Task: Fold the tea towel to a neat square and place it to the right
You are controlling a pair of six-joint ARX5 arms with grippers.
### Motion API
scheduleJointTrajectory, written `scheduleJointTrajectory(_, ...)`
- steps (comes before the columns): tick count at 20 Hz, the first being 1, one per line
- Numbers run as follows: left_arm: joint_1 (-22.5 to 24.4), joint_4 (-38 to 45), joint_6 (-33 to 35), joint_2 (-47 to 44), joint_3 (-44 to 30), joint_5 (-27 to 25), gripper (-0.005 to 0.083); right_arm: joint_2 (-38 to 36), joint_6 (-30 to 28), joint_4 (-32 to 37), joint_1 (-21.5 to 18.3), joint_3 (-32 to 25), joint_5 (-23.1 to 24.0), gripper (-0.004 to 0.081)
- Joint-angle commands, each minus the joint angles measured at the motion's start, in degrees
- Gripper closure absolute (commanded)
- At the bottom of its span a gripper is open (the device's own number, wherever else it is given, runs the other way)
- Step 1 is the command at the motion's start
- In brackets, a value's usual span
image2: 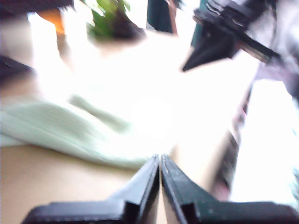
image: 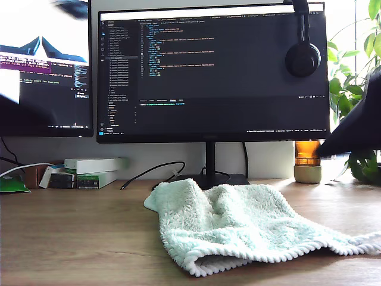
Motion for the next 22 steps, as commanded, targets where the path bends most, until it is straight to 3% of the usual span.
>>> scheduleJointTrajectory(1, -2.2, 1.2, 1.3, 3.0, -0.9, -1.8, 0.0797, 3.0, -7.8, 1.3, 1.9, 0.3, 1.1, 0.0551)
scheduleJointTrajectory(7, -4.9, 3.4, 2.1, 6.6, -0.8, -3.9, 0.0797, 10.1, -22.7, 3.6, 3.2, 0.3, 9.7, 0.0504)
scheduleJointTrajectory(9, -4.9, 4.7, 2.1, 6.6, -0.8, -3.8, 0.0797, 11.8, -26.6, 3.4, 3.2, 0.3, 10.3, 0.0505)
scheduleJointTrajectory(18, -4.9, 7.0, 2.1, 6.6, -0.8, -3.9, 0.0797, 21.7, -30.1, 7.6, 3.0, 0.3, 13.1, 0.0508)
scheduleJointTrajectory(20, -4.9, 7.0, 2.0, 6.6, -0.8, -3.9, 0.0797, 23.0, -30.1, 9.0, 3.0, 0.3, 13.1, 0.0560)
scheduleJointTrajectory(22, -4.9, 7.0, 2.0, 6.6, -0.8, -3.9, 0.0797, 23.8, -30.2, 9.2, 3.0, 0.3, 13.1, 0.0683)
